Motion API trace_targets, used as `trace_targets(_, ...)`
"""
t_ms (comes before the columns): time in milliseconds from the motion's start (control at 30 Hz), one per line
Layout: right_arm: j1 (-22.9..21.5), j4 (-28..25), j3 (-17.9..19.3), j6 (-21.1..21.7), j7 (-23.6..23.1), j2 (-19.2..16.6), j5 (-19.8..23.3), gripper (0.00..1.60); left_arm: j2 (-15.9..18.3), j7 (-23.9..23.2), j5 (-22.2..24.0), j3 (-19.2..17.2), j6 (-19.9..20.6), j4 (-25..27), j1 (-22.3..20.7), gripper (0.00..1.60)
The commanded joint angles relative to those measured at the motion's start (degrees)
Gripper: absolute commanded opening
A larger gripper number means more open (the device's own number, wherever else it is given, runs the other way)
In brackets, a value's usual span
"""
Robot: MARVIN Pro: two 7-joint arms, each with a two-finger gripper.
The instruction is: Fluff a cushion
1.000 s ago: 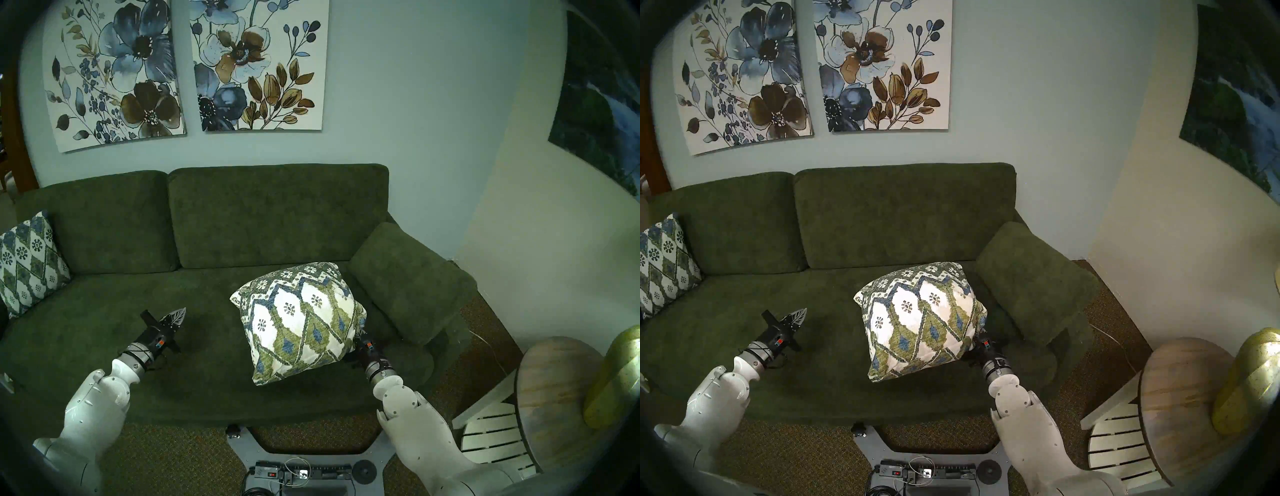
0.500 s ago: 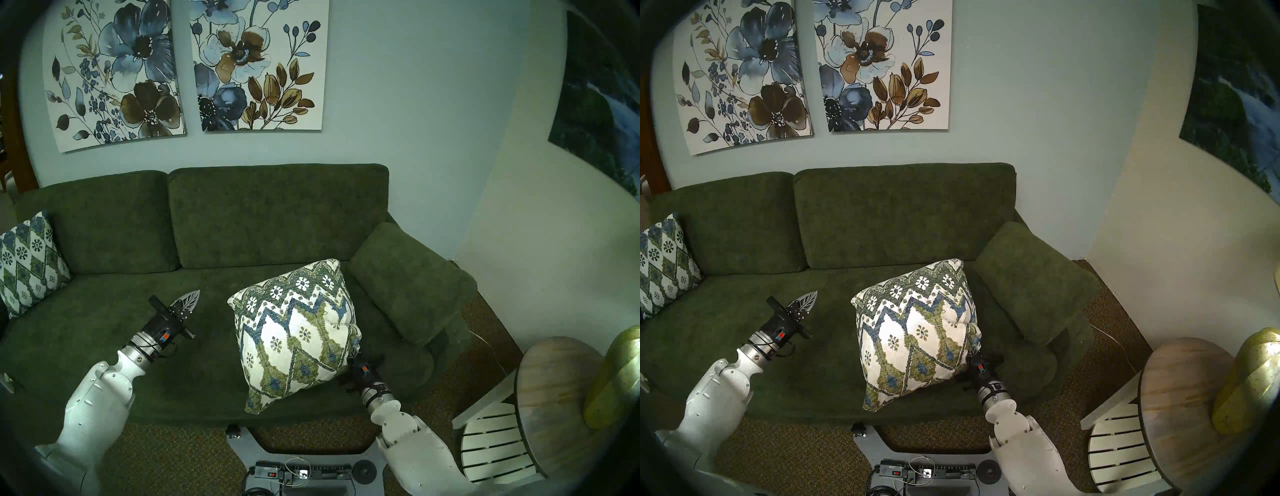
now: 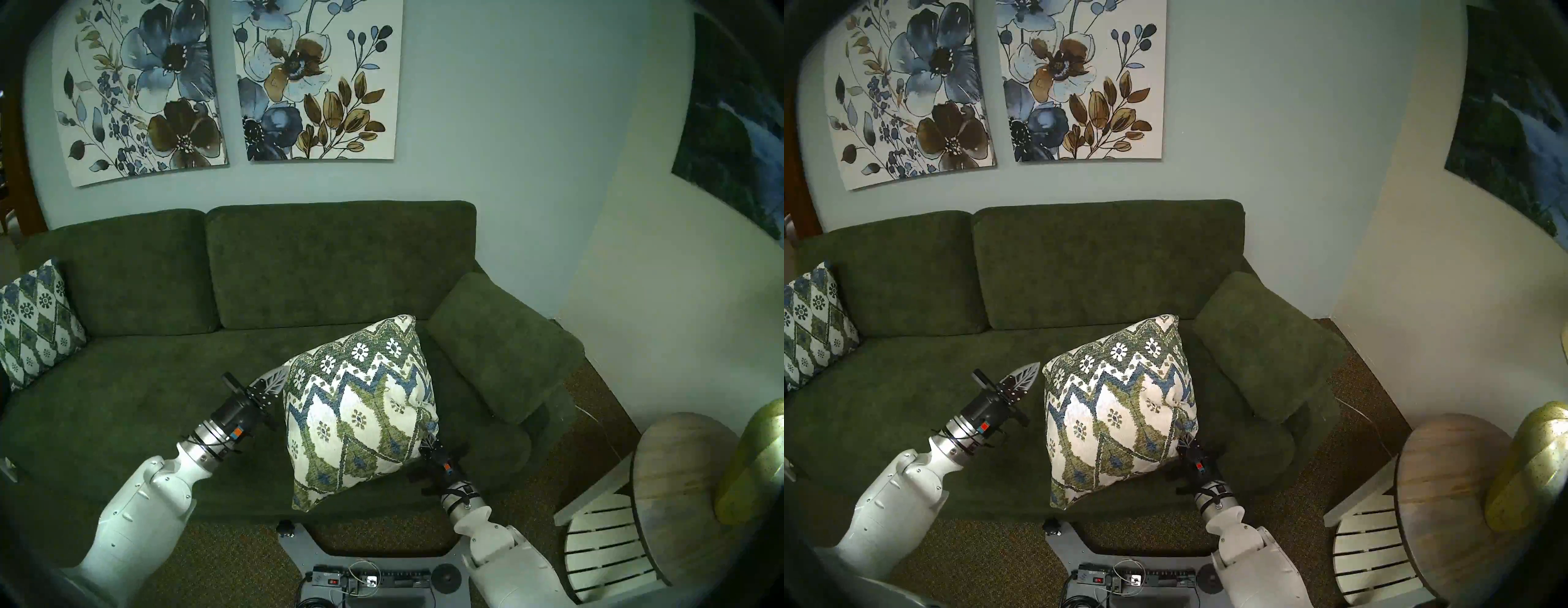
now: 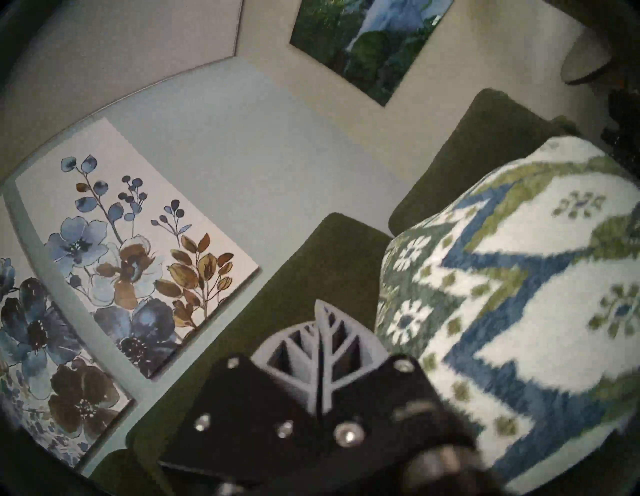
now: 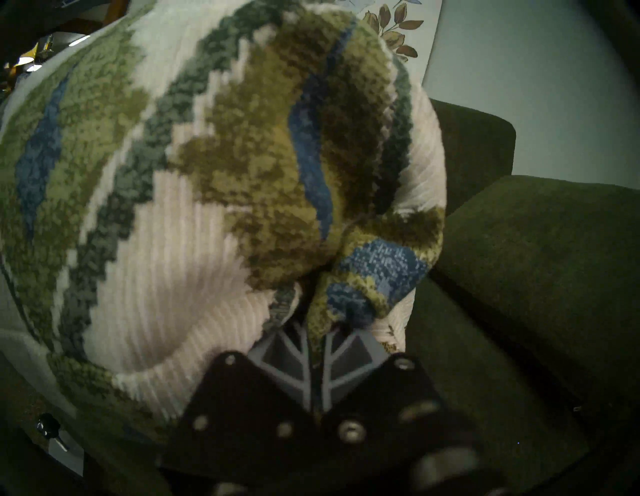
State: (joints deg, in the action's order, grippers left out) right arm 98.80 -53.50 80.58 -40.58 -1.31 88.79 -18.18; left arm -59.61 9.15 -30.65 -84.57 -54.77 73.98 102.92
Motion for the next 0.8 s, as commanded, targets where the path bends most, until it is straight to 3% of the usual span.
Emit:
trace_targets(0, 5.07, -6.24, -2.38, -5.07, -0.80, -0.83, 0.37, 0.00, -1.09, -0.36, 0.50, 4.25, -0.23, 6.97, 3.59, 0.00)
trace_targets(133, 8.28, -10.07, -3.18, -8.39, -0.77, -1.83, 1.06, 0.00, -0.14, -0.98, 0.62, 5.94, -0.23, 10.45, 4.09, 0.00)
trace_targets(233, 10.36, -12.23, -3.45, -10.88, -0.60, -2.50, 1.82, 0.00, 0.05, -1.85, 0.92, 6.72, -0.23, 9.59, 3.07, 0.00)
trace_targets(400, 13.34, -15.74, -3.06, -13.53, -0.17, -3.29, 3.35, 0.00, -0.81, -4.39, 2.04, 7.80, 3.04, 3.44, -1.47, 0.00)
trace_targets(600, 16.23, -20.44, -2.17, -13.38, -0.16, -4.45, 4.54, 0.00, -2.84, -7.71, 1.83, 8.21, 9.35, -3.93, -6.13, 0.00)
trace_targets(767, 17.82, -22.61, -1.79, -12.98, -0.22, -5.16, 5.20, 0.00, -4.55, -9.56, 1.93, 7.73, 12.63, -6.44, -8.18, 0.00)
